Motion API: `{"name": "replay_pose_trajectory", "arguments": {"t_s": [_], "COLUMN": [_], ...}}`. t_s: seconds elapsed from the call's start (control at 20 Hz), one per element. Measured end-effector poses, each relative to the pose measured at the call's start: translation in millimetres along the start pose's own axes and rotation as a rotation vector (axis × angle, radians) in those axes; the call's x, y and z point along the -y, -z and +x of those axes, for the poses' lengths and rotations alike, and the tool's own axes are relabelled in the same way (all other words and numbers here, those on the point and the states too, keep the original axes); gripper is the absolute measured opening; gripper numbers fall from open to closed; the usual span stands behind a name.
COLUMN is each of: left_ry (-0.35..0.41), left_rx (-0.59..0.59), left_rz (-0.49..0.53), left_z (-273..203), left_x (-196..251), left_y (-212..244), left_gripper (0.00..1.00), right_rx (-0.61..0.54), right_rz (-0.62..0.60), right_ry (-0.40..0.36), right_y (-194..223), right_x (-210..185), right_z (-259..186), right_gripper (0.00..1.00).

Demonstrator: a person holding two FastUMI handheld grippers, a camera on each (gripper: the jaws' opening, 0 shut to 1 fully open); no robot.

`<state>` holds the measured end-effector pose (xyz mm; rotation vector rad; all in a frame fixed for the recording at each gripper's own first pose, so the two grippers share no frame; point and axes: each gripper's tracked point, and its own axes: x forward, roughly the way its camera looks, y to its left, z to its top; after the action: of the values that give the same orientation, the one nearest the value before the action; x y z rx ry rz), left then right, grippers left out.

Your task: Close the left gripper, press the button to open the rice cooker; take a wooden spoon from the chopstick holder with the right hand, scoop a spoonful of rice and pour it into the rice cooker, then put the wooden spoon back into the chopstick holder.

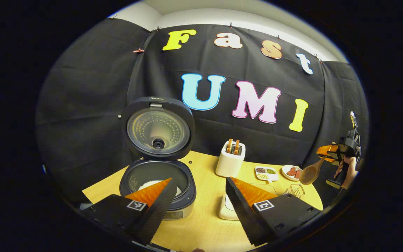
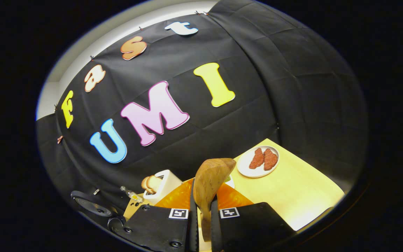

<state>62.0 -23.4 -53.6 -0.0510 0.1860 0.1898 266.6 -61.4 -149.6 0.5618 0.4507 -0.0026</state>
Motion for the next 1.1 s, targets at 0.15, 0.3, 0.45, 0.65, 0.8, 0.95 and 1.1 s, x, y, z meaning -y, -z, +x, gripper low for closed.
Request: {"name": "replay_pose_trajectory", "arguments": {"t_s": [0.15, 0.3, 0.45, 0.65, 0.8, 0.95, 1.1], "left_ry": [-0.045, -0.128, -0.174, -0.211, -0.220, -0.253, -0.275], "left_rx": [-0.012, -0.030, -0.046, -0.046, -0.038, -0.008, 0.024], "left_rz": [0.012, -0.009, -0.030, -0.032, -0.092, -0.103, -0.090], "left_z": [-4.0, -11.3, -20.8, -26.7, -27.4, -28.1, -27.7], "left_x": [5.3, 2.1, 5.9, 5.2, 3.6, -5.8, -21.9], "left_y": [3.2, 10.1, 16.8, 16.9, 9.4, 0.2, -15.7], "left_gripper": [0.95, 0.95, 0.95, 0.95, 0.95, 0.95, 0.95], "right_rx": [-0.027, -0.053, -0.093, -0.100, -0.140, -0.160, -0.163], "right_rz": [0.024, 0.002, -0.006, -0.032, -0.019, -0.015, -0.029], "right_ry": [0.032, 0.060, 0.071, 0.084, 0.100, 0.111, 0.127], "right_y": [7.9, 24.4, 43.5, 61.0, 79.9, 93.4, 102.3], "right_x": [26.8, 48.4, 63.2, 77.3, 82.9, 85.5, 88.8], "right_z": [14.5, 33.0, 45.9, 63.3, 73.0, 79.4, 79.8], "right_gripper": [0.18, 0.18, 0.18, 0.18, 0.18, 0.18, 0.19]}}
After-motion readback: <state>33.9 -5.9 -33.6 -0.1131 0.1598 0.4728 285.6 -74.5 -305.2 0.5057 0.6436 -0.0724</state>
